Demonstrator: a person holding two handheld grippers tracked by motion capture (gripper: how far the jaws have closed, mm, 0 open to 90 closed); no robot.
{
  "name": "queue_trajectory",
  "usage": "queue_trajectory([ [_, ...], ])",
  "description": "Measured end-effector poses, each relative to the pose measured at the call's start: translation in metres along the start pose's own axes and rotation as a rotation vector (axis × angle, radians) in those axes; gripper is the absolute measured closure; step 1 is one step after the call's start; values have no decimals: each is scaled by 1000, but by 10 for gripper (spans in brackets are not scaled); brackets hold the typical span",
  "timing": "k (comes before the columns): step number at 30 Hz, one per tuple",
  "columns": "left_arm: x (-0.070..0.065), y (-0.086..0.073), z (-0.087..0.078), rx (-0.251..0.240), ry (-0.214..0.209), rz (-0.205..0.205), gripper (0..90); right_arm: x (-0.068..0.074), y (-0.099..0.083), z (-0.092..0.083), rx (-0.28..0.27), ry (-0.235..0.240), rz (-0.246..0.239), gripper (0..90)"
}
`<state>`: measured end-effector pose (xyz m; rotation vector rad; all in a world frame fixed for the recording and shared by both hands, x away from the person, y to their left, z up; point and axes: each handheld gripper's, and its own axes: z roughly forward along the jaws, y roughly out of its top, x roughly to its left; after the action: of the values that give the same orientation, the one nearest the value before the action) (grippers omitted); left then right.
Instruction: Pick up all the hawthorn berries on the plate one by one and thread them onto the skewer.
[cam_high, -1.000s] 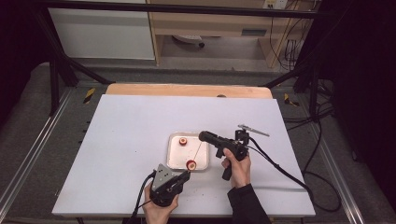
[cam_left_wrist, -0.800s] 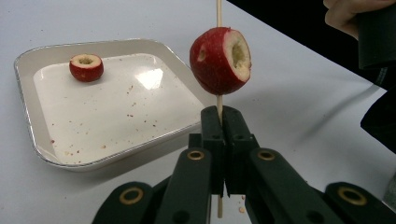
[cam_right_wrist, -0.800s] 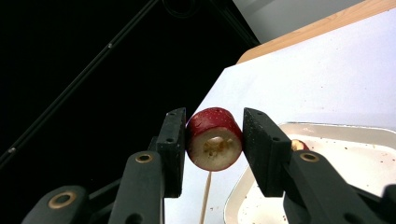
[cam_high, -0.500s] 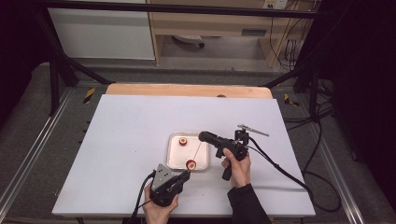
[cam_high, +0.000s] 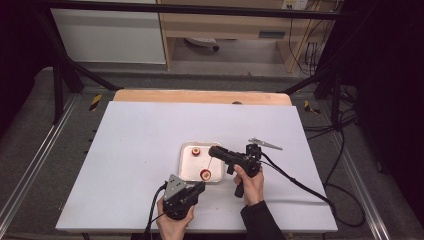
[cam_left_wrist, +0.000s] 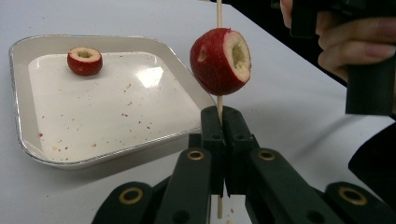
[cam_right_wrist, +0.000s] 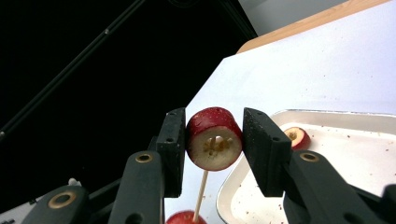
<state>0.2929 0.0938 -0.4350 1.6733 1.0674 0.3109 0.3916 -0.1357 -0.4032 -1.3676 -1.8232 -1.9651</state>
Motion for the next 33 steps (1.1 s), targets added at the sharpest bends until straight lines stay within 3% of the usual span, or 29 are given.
queue_trajectory([
  [7, -1, 2, 5, -19, 14, -12, 886, 1, -11, 3, 23, 3, 2, 614],
  [10, 0, 5, 6, -23, 21, -6, 886, 2, -16, 4, 67, 14, 18, 614],
  [14, 2, 3, 10, -11, 18, 20, 885, 3, -19, 3, 63, -9, -14, 614],
  [17, 5, 2, 9, -17, 8, 34, 885, 3, -18, 3, 81, -14, -12, 602],
  [19, 9, 1, 6, -18, 15, 43, 885, 3, -16, 3, 78, -25, -32, 456],
  [22, 17, -1, -1, -14, 28, 70, 885, 4, -10, 0, 71, -56, -70, 373],
  [25, 27, -2, -9, -7, 49, 92, 885, 1, -4, -3, 81, -116, -119, 261],
  [33, 46, -4, -26, 27, 59, 116, 884, -8, 10, 0, 167, -192, -239, 156],
])
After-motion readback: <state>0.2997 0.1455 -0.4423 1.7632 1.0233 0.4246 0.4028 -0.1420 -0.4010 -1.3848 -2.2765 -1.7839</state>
